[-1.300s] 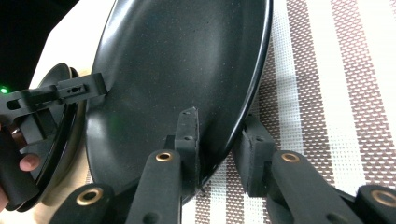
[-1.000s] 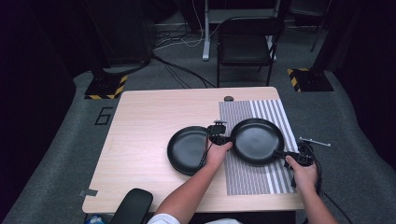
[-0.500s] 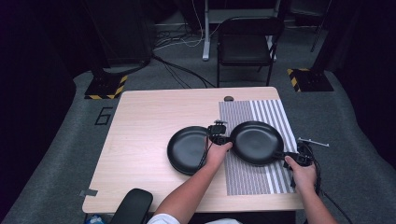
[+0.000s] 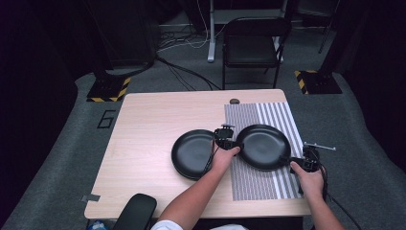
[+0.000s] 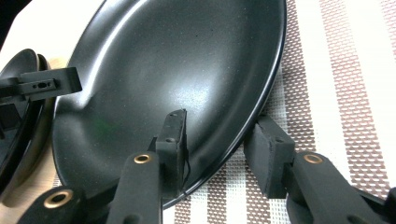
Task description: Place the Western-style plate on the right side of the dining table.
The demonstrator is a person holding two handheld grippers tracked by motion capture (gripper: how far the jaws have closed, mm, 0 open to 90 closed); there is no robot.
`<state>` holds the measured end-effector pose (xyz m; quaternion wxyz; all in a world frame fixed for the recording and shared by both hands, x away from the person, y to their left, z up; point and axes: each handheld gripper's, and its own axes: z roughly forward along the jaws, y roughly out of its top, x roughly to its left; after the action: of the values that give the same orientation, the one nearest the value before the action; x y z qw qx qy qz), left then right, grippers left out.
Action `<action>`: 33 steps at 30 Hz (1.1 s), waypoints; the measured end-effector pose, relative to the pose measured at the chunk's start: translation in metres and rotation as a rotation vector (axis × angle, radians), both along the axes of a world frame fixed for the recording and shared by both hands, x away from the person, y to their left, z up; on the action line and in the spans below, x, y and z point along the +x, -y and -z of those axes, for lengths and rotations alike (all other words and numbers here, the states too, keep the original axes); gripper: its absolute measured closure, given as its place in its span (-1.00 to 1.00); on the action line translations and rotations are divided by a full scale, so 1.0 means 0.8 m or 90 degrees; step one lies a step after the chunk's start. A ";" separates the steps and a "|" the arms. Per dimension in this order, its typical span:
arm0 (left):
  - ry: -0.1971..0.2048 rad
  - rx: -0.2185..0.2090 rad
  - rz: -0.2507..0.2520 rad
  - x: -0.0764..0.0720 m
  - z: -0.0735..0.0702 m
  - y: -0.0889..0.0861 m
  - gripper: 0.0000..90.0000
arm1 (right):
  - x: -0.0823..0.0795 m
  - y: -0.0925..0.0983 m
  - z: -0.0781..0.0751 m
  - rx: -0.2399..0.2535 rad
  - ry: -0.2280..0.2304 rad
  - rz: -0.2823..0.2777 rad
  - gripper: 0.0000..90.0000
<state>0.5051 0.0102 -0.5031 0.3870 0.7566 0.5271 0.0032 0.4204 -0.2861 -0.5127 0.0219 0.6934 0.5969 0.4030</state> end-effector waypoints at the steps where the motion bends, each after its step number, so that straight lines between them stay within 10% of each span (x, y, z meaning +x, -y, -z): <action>1: 0.002 0.000 0.003 -0.001 0.000 0.001 0.23 | -0.001 0.000 0.000 -0.007 0.004 -0.002 0.30; 22: 0.047 0.054 0.016 -0.011 -0.011 0.003 0.00 | -0.017 0.013 -0.014 -0.046 0.069 0.009 0.13; 33: 0.070 0.012 0.024 -0.013 -0.024 -0.014 -0.05 | -0.026 0.007 -0.020 -0.063 0.098 0.001 0.14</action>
<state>0.4943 0.0217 -0.4838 0.4084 0.7684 0.4909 0.0425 0.3996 -0.2920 -0.4970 0.1022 0.6589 0.6123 0.4248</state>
